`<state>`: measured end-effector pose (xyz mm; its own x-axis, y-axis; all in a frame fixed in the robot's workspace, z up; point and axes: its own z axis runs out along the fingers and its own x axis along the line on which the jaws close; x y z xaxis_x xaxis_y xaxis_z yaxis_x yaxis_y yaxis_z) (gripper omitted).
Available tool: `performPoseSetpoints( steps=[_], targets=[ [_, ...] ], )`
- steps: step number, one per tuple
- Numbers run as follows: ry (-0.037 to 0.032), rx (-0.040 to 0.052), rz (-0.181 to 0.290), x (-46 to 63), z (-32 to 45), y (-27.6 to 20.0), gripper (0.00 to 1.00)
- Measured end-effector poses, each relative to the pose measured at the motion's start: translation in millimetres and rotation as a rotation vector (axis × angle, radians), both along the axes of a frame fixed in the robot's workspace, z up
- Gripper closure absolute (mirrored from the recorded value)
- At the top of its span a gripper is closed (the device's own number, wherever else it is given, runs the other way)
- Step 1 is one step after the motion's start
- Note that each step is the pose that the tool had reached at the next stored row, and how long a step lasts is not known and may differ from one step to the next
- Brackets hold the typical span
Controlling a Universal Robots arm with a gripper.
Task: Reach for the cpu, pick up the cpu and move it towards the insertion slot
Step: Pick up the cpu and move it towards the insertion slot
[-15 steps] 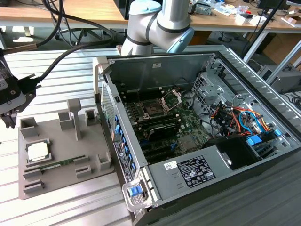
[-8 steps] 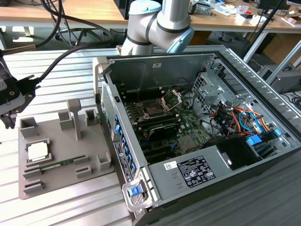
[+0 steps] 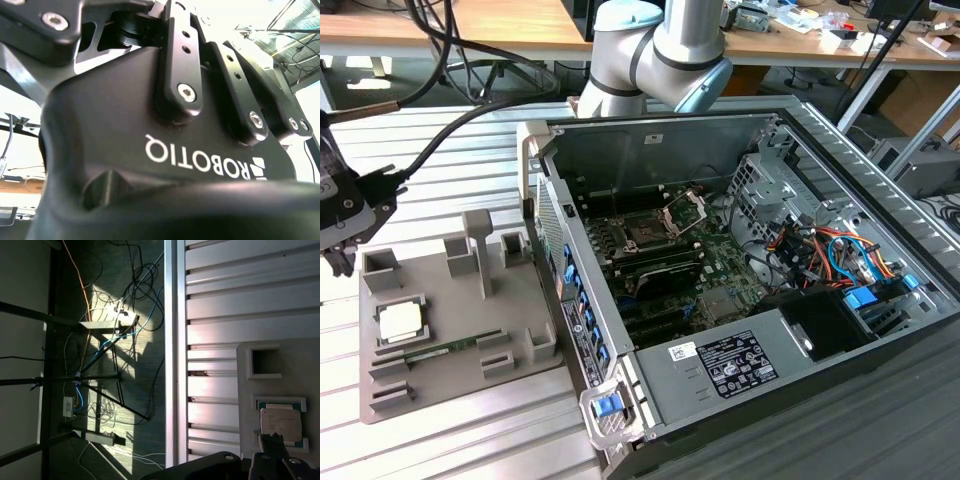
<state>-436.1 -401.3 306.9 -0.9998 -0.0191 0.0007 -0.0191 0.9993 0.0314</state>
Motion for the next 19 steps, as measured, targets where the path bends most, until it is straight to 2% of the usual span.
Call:
performPoseSetpoints(
  steps=[19],
  targets=[
    [0.0000,-0.0141,0.000,0.0,-8.6,0.0,0.89]
  ],
)
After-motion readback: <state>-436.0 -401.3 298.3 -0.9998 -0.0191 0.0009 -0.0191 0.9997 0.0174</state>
